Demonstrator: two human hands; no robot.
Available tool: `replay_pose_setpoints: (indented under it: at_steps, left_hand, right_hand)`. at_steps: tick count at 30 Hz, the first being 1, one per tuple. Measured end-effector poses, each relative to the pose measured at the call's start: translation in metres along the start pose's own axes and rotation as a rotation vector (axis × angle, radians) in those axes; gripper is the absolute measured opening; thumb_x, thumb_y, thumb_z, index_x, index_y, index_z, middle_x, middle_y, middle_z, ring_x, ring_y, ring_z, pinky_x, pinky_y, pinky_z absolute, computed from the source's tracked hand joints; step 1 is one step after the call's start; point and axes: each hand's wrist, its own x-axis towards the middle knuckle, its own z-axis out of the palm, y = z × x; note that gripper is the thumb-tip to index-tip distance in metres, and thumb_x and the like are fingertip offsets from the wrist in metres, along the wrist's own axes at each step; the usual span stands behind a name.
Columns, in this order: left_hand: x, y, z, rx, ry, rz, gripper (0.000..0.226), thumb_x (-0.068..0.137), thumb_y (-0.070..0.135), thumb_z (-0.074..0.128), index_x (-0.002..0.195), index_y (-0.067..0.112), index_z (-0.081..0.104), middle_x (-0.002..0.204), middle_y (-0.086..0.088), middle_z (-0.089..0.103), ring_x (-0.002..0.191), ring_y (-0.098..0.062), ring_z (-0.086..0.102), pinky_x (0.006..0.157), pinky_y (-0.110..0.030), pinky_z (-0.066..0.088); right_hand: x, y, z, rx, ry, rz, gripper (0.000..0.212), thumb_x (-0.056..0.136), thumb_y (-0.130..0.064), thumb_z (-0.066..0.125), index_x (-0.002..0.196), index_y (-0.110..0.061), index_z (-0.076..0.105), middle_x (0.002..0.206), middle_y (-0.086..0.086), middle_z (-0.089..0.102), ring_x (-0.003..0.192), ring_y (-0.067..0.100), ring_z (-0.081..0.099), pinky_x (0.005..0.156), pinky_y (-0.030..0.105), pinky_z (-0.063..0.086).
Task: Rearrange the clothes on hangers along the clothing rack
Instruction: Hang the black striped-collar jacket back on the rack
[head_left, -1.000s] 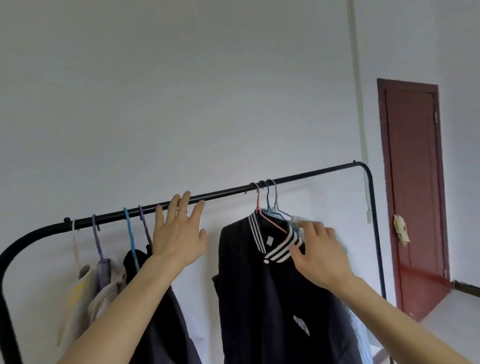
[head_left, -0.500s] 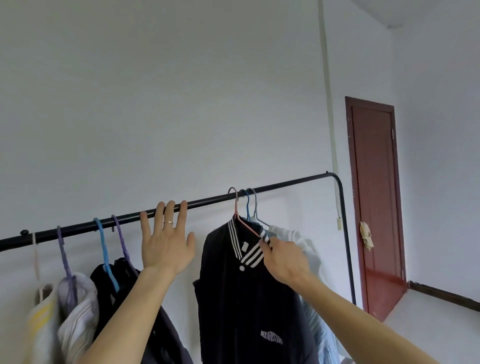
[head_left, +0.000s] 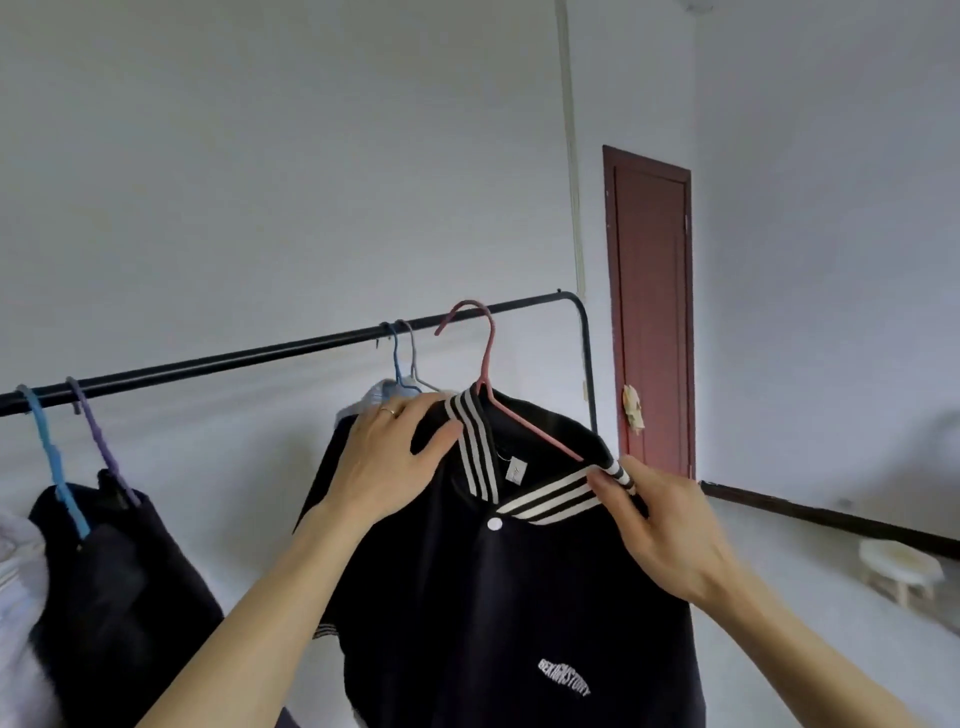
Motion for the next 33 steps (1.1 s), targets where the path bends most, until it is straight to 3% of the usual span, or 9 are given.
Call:
replay_pose_setpoints:
  at_steps: [3,7,11,16,20,22,25,29,33]
  left_hand:
    - [-0.018,0.027,0.025,-0.038,-0.037,0.054,0.043,0.092,0.061,0.040,0.119,0.033,0.059,0.114,0.004,0.066,0.111,-0.022,0.056,0.079,-0.034,0.045]
    - [-0.063,0.055,0.078,-0.025,-0.194,0.123,0.041,0.094,0.062,0.031,0.117,0.036,0.052,0.099,0.008,0.070,0.096,-0.023,0.065,0.070,-0.035,0.047]
    - [-0.096,0.069,0.113,0.010,-0.222,0.130,0.053,0.095,0.057,0.024,0.124,0.023,0.052,0.085,0.003,0.070,0.085,-0.027,0.068,0.062,-0.034,0.041]
    - [-0.110,0.100,0.133,0.016,-0.216,0.309,0.074,0.090,0.068,-0.002,0.112,0.024,0.053,0.077,0.007,0.068,0.064,-0.017,0.067,0.047,-0.030,0.045]
    - [-0.118,0.088,0.136,0.039,-0.153,0.305,0.059,0.096,0.064,0.013,0.090,0.020,0.053,0.059,0.007,0.057,0.050,-0.015,0.060,0.035,-0.022,0.032]
    - [-0.130,0.067,0.137,0.037,-0.144,0.246,0.062,0.094,0.066,0.013,0.093,0.019,0.055,0.069,0.010,0.063,0.067,-0.015,0.064,0.039,-0.024,0.037]
    - [-0.137,0.073,0.136,-0.120,-0.287,0.170,0.061,0.089,0.071,0.027,0.117,0.025,0.055,0.108,0.010,0.066,0.105,-0.015,0.058,0.073,-0.034,0.050]
    - [-0.114,0.118,0.122,-0.365,-0.319,0.113,0.041,0.087,0.061,0.052,0.117,0.034,0.054,0.118,0.017,0.053,0.107,-0.006,0.052,0.086,-0.029,0.045]
    - [-0.094,0.137,0.120,-0.258,-0.151,0.354,0.023,0.092,0.045,0.056,0.107,0.031,0.068,0.113,0.011,0.056,0.097,-0.008,0.052,0.080,-0.035,0.050]
  right_hand:
    - [-0.049,0.026,-0.012,-0.145,0.061,0.141,0.042,0.094,-0.057,0.033,0.071,-0.023,0.039,0.061,-0.006,0.046,0.060,0.019,0.048,0.050,0.024,0.037]
    - [-0.101,0.063,-0.019,-0.189,-0.017,0.324,0.036,0.098,-0.048,0.037,0.074,-0.022,0.040,0.068,-0.006,0.051,0.063,0.016,0.050,0.057,0.032,0.039]
    - [-0.118,0.072,-0.024,-0.349,-0.010,0.266,0.033,0.098,-0.046,0.035,0.072,-0.025,0.033,0.064,-0.009,0.041,0.057,0.019,0.043,0.059,0.028,0.031]
    - [-0.109,0.056,-0.013,-0.296,-0.148,0.218,0.041,0.097,-0.054,0.025,0.085,-0.020,0.043,0.073,-0.008,0.046,0.063,0.021,0.049,0.054,0.037,0.045]
    - [-0.107,0.061,-0.022,-0.348,-0.048,0.155,0.045,0.098,-0.053,0.029,0.091,-0.017,0.055,0.077,-0.007,0.052,0.062,0.022,0.051,0.047,0.033,0.042]
    - [-0.112,0.072,-0.032,-0.326,-0.008,0.161,0.038,0.098,-0.049,0.039,0.082,-0.016,0.049,0.073,-0.009,0.047,0.057,0.023,0.048,0.045,0.031,0.036]
    - [-0.120,0.077,-0.029,-0.289,-0.030,0.142,0.033,0.099,-0.045,0.044,0.081,-0.017,0.046,0.073,-0.011,0.043,0.056,0.021,0.044,0.045,0.033,0.040]
    - [-0.123,0.075,-0.019,-0.240,-0.061,0.132,0.038,0.098,-0.047,0.040,0.078,-0.015,0.046,0.071,-0.008,0.043,0.056,0.021,0.043,0.046,0.036,0.041]
    - [-0.119,0.078,-0.024,-0.126,-0.065,0.240,0.031,0.099,-0.037,0.049,0.074,-0.024,0.036,0.068,-0.011,0.042,0.062,0.015,0.043,0.053,0.027,0.033]
